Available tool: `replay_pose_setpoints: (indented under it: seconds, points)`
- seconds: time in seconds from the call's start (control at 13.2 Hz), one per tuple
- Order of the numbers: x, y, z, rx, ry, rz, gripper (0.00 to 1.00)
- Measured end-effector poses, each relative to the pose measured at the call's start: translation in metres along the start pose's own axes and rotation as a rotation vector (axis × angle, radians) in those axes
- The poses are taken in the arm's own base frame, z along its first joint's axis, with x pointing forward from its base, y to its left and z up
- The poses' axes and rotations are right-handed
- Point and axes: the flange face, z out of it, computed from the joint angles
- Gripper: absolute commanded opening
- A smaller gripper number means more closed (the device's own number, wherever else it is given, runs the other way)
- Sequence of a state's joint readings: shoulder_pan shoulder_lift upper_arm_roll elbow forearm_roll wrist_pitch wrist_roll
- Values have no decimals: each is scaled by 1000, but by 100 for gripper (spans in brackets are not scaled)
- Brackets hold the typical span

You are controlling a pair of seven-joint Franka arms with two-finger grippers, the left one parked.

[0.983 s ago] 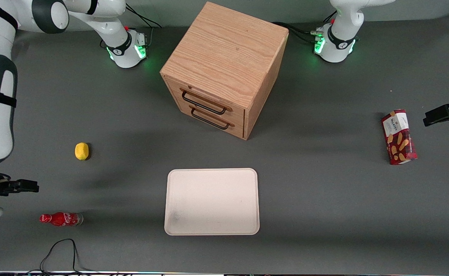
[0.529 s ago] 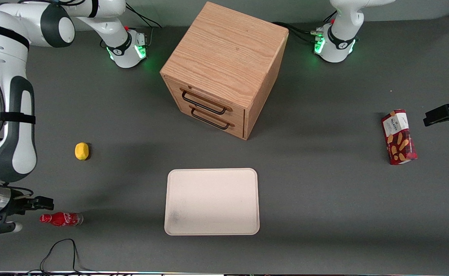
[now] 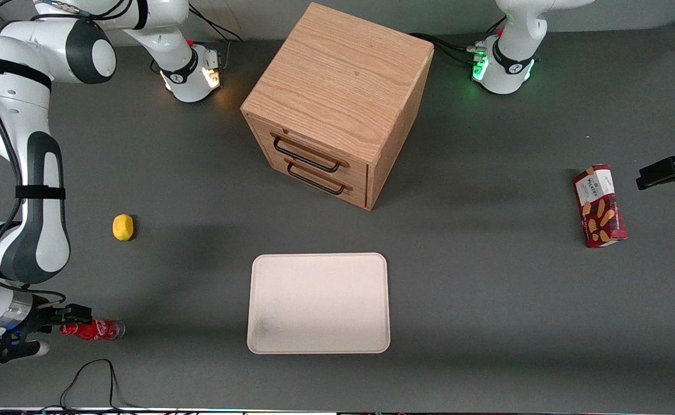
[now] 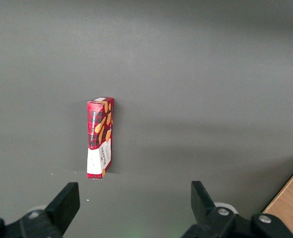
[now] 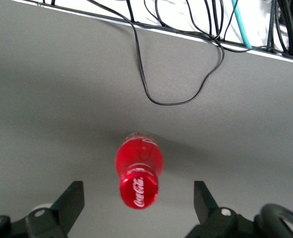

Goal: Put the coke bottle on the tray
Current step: 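Close the right gripper around the bottle's cap end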

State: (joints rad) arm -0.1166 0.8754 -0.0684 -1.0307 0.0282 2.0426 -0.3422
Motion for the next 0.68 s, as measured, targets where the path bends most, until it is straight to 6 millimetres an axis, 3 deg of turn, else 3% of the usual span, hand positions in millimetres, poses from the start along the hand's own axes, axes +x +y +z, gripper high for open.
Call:
replay_pose_setpoints:
  seconds: [0.08, 0.15, 0.38, 0.68]
  points:
    - [-1, 4, 0, 0, 0, 0, 79]
    - [-2, 7, 1, 1, 1, 2, 63]
    - [-2, 5, 2, 5, 3, 0, 0]
    - [0, 1, 2, 13, 7, 1, 0]
